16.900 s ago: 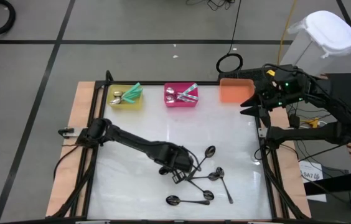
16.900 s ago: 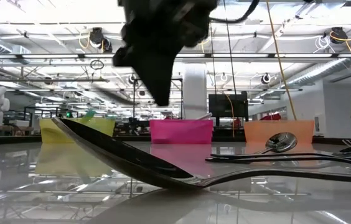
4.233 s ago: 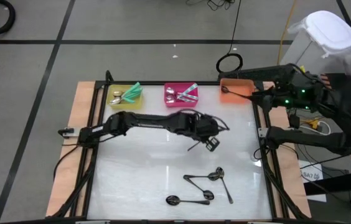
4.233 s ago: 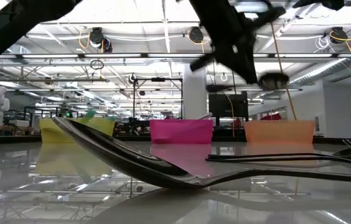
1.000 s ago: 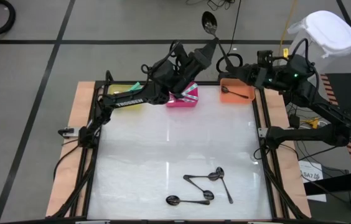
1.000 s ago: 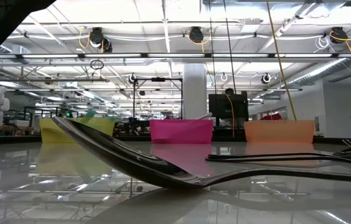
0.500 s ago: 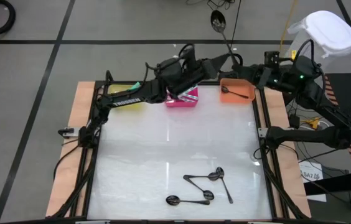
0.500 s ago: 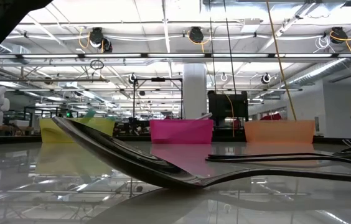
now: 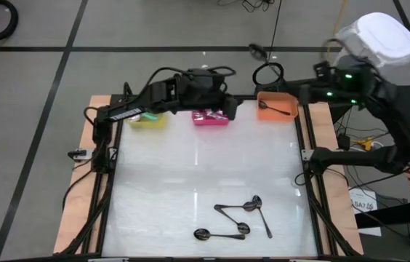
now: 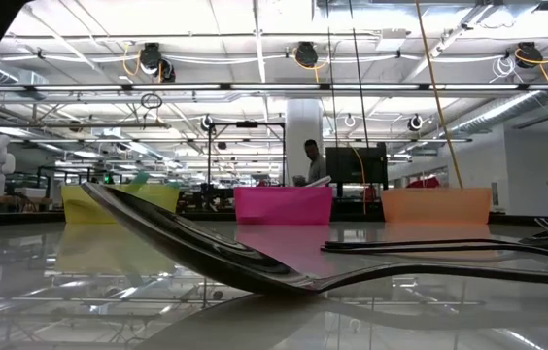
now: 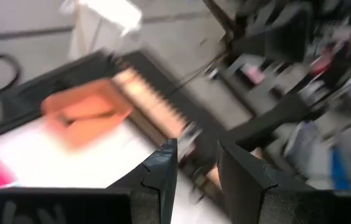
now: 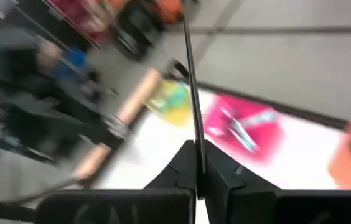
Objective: Sort silverware by color (type)
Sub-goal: Put the black spoon into the orange bin
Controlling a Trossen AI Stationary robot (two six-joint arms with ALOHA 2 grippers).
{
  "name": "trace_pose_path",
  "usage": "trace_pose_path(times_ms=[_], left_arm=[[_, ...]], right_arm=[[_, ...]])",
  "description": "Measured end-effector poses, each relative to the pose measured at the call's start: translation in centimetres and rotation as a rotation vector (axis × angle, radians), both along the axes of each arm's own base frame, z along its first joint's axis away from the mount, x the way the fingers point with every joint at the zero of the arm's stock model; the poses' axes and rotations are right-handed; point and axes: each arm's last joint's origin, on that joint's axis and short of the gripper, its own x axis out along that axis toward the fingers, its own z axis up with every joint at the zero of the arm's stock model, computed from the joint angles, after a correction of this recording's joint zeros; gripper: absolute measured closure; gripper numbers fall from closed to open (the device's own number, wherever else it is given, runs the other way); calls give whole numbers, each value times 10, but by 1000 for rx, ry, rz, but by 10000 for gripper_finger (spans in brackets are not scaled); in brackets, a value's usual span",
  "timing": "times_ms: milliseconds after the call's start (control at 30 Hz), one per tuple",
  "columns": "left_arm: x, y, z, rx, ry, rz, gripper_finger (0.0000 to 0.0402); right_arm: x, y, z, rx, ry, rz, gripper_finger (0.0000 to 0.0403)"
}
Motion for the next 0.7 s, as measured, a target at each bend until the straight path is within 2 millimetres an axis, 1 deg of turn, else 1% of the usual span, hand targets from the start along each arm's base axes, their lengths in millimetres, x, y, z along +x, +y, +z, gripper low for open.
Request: trace_pose_path(times_ms=[167,300,400,500,567,700], left_arm=[[-8,-1,-18,-15,204,-8,289],[-13,-6,-26,-30,309,-26,289],[-15,-15,-30,-22,368,-56,289],[-17,-24,-33,-4,412,-92,289],[-18,-30,-35,8,442,-115,289],[-22,-42,-40,25,514,-158,289]], right_arm=[[9,-16,-20,31,190,-4,402],[7,-31,-38,55,297,-39,402],[4,-44,-62,114,355,-68,402],[0,-55,-90,185,344,-63,402],[-3,-62,-108,237,338,-74,402],[-9,-71,-140,317,386,-130,402]])
